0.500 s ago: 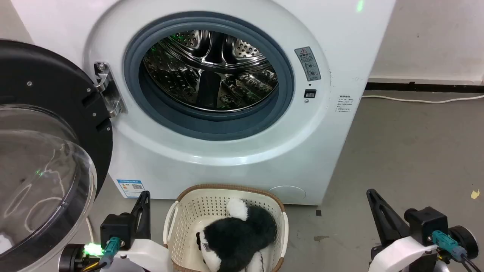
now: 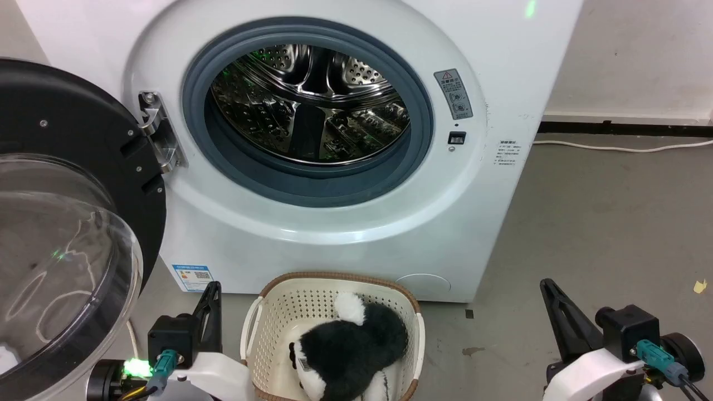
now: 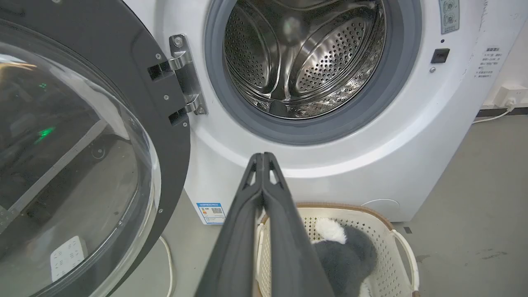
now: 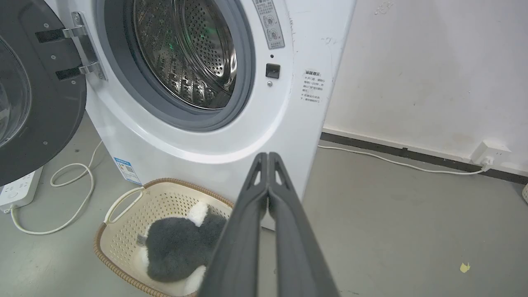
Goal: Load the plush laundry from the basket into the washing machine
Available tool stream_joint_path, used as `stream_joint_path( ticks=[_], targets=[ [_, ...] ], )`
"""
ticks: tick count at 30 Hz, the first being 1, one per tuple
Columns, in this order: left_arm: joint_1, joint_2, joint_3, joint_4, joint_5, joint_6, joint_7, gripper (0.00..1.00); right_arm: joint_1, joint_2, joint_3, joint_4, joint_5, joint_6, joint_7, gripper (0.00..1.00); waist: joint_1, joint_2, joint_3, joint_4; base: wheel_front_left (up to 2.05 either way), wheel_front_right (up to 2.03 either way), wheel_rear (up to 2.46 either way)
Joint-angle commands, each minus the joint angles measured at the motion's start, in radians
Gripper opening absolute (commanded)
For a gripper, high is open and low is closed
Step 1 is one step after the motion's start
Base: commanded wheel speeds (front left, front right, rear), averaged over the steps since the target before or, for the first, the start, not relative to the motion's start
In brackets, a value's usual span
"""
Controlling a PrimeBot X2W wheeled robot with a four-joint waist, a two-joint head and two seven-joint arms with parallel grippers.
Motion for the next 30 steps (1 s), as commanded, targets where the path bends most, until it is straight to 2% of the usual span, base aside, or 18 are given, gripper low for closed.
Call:
stream_joint_path(
  ticks=[1,14,15,30],
  targets=[
    [-0.015,0.0,0.001,-0.004,0.002,0.003,0.0,0.0,-0.012,0.0,0.0,-0.004,-0.008,-0.001,0.0,0.0,0.0,-0.0001,0.0,0.0,0.0,0.0,0.0],
    [-0.015,0.0,0.001,-0.004,0.002,0.003,0.0,0.0,-0.012,0.0,0.0,-0.004,-0.008,-0.001,0.0,0.0,0.0,-0.0001,0.0,0.0,0.0,0.0,0.0],
    [0.0,0.0,0.0,0.0,0.0,0.0,0.0,1.0,0.0,0.0,0.0,0.0,0.001,0.0,0.0,1.0,0.0,-0.0001,0.0,0.0,0.0,0.0,0.0],
    [0.001,0.002,-0.017,-0.001,-0.005,-0.002,-0.028,1.0,0.002,0.0,-0.008,-0.004,0.024,0.0,-0.028,1.0,0.0,-0.0001,0.014,-0.011,0.0,0.0,0.0]
  ],
)
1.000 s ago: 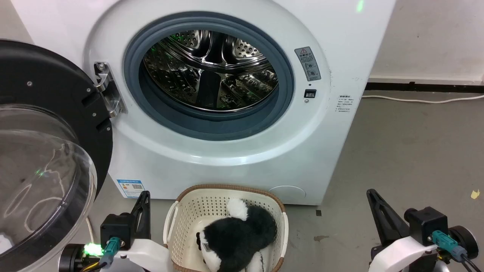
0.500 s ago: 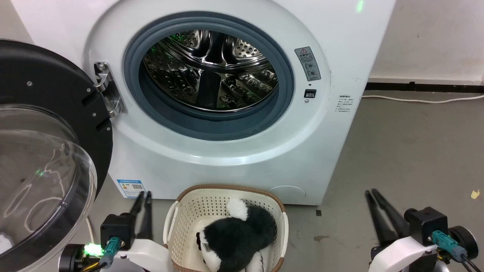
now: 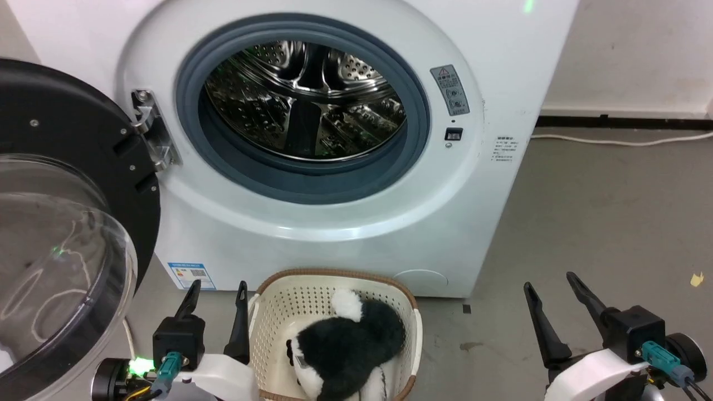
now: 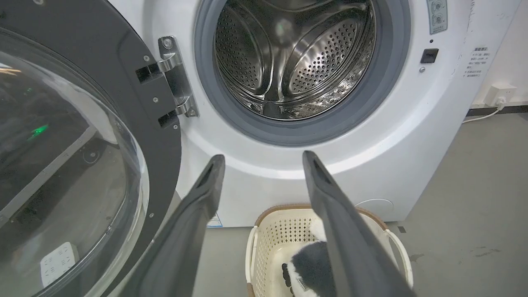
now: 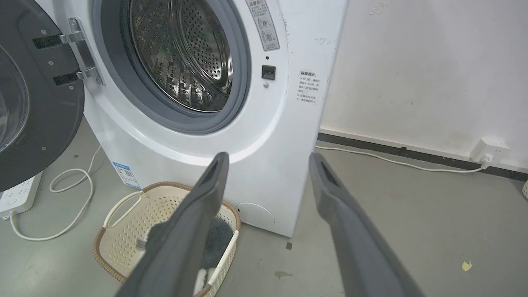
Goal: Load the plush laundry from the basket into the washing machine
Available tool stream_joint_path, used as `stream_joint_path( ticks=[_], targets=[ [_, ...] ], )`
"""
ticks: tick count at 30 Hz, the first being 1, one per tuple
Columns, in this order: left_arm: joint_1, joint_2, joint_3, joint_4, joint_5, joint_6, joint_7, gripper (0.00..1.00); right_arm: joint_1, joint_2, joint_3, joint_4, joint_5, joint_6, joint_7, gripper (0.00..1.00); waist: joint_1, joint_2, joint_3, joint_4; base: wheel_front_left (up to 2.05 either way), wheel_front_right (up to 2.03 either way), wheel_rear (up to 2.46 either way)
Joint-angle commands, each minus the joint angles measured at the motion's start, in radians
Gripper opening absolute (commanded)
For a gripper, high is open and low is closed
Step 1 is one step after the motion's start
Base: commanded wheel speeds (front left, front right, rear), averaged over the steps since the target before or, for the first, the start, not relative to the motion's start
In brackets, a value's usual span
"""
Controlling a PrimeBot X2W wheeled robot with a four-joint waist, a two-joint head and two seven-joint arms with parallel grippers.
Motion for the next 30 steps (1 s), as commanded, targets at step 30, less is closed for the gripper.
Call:
stream_joint_path(
  ticks=[30],
  targets=[
    [-0.099,0.092,-0.049,0.12,0.005,-0.039,-0.072,1.0,-0.061,0.0,-0.005,-0.055,0.092,0.0,-0.072,1.0,0.0,0.0,0.224,-0.108,0.0,0.0,0.0]
  ],
)
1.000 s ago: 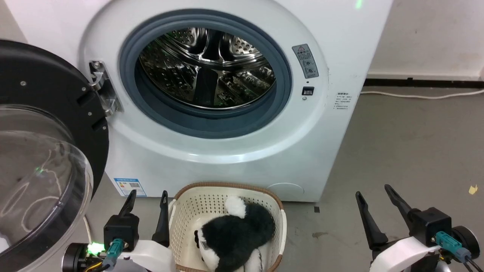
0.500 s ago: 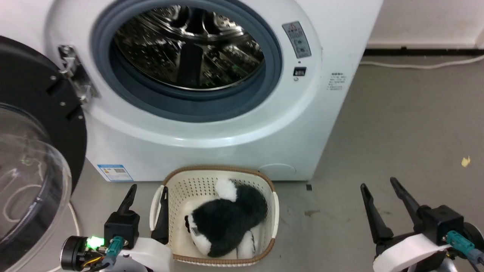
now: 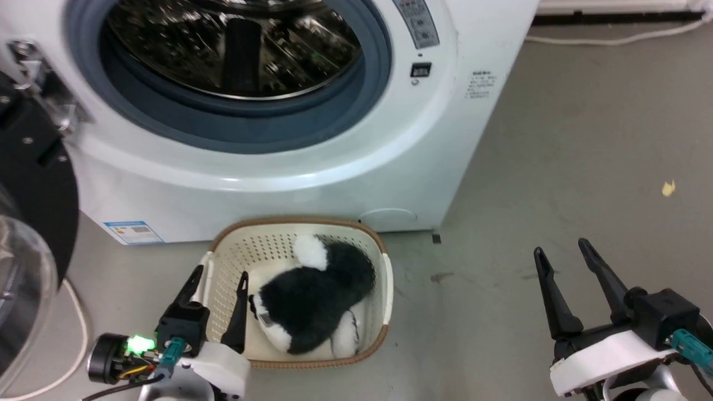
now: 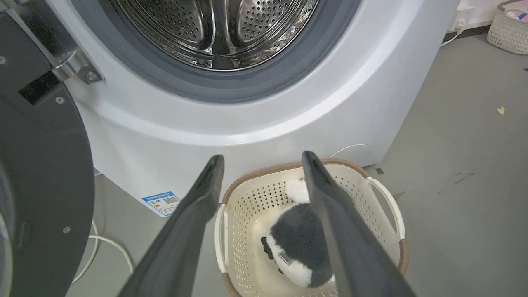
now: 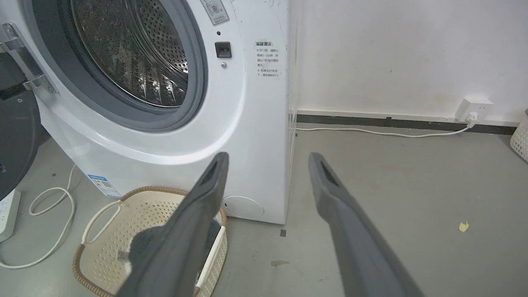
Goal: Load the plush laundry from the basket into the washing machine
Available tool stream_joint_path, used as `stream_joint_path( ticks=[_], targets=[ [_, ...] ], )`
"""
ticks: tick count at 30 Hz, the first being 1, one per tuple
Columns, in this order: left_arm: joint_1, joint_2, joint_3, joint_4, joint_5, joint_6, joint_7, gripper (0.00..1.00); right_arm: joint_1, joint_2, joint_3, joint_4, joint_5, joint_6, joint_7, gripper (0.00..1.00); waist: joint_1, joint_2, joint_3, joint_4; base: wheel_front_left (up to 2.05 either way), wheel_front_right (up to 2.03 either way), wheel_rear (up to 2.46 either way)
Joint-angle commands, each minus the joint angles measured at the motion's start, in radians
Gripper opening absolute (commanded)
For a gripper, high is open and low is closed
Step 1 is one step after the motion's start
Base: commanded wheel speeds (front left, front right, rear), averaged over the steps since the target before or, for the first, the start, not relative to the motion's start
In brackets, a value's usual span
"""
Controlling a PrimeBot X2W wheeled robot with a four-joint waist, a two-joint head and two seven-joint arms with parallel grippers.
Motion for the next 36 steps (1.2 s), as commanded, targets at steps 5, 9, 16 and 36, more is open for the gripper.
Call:
stream_joint_path(
  ticks=[5,9,16,36],
  targets=[
    [-0.047,0.033,-0.011,0.052,-0.006,-0.009,-0.02,1.0,-0.027,0.0,-0.002,-0.016,0.024,0.0,-0.019,1.0,-0.0001,-0.0001,0.056,-0.034,0.0,0.0,0.0],
    [-0.072,0.046,-0.01,0.117,-0.026,-0.015,-0.028,1.0,-0.036,0.0,0.001,-0.017,0.038,0.0,-0.028,1.0,-0.0001,-0.0001,0.086,-0.05,0.0,0.0,0.0],
    [-0.137,0.088,-0.049,0.225,-0.033,-0.025,-0.039,1.0,-0.051,0.0,0.011,-0.023,0.064,0.0,-0.042,1.0,-0.0001,-0.0001,0.14,-0.081,0.0,0.0,0.0],
    [-0.322,0.238,-0.26,0.516,-0.174,-0.044,0.001,1.0,-0.085,0.0,0.047,-0.043,0.164,-0.001,-0.084,1.0,-0.0001,-0.0001,0.298,-0.193,0.0,0.0,0.0]
  ],
)
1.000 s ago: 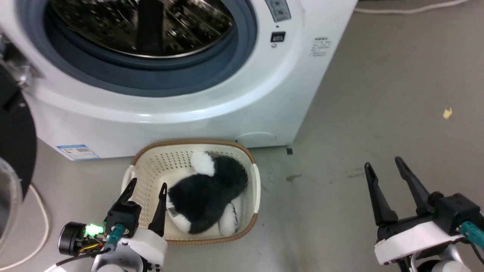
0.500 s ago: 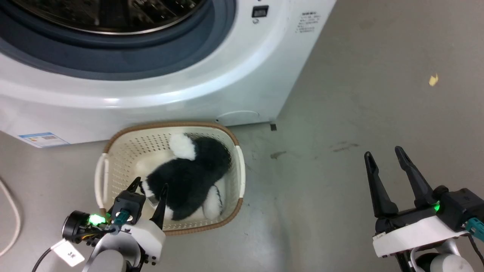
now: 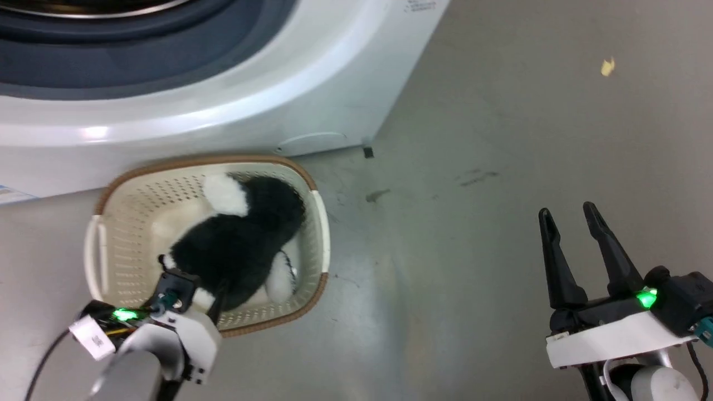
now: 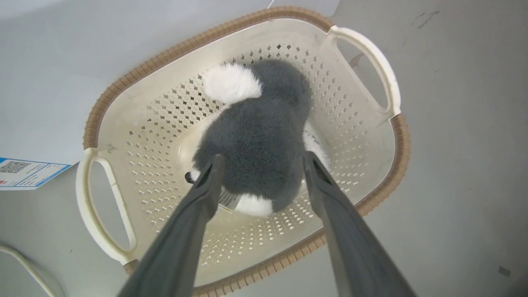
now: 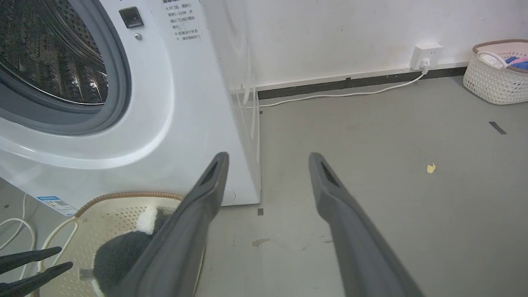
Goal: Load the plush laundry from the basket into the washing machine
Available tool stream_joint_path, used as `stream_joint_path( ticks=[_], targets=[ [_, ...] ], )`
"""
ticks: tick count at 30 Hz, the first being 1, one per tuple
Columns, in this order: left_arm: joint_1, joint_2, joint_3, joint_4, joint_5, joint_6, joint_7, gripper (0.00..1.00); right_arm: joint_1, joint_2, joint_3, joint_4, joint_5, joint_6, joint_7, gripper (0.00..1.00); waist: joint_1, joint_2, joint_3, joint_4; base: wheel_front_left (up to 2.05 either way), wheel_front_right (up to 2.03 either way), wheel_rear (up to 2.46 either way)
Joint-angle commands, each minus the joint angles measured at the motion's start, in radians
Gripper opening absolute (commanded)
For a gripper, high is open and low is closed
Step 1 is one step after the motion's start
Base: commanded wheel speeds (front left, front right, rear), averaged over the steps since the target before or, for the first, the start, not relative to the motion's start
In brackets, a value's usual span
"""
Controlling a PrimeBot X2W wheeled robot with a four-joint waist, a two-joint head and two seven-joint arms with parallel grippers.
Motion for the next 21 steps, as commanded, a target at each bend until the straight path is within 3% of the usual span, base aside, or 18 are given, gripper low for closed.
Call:
stream_joint_path(
  ticks=[1,12,21],
  targets=[
    [-0.044,0.023,-0.015,0.047,-0.007,-0.004,0.014,1.0,-0.021,0.0,0.004,-0.008,0.019,-0.001,-0.014,1.0,-0.0001,-0.0001,0.03,-0.025,0.0,0.0,0.0],
    [-0.181,0.078,-0.082,0.188,-0.019,-0.014,0.048,1.0,-0.042,0.0,0.019,-0.019,0.07,-0.001,-0.037,1.0,-0.0001,-0.0001,0.116,-0.076,0.0,0.0,0.0],
    [-0.325,0.114,-0.164,0.274,-0.057,-0.027,0.134,1.0,-0.064,0.0,0.031,-0.026,0.109,-0.001,-0.056,1.0,-0.0001,-0.0001,0.195,-0.111,0.0,0.0,0.0]
  ],
)
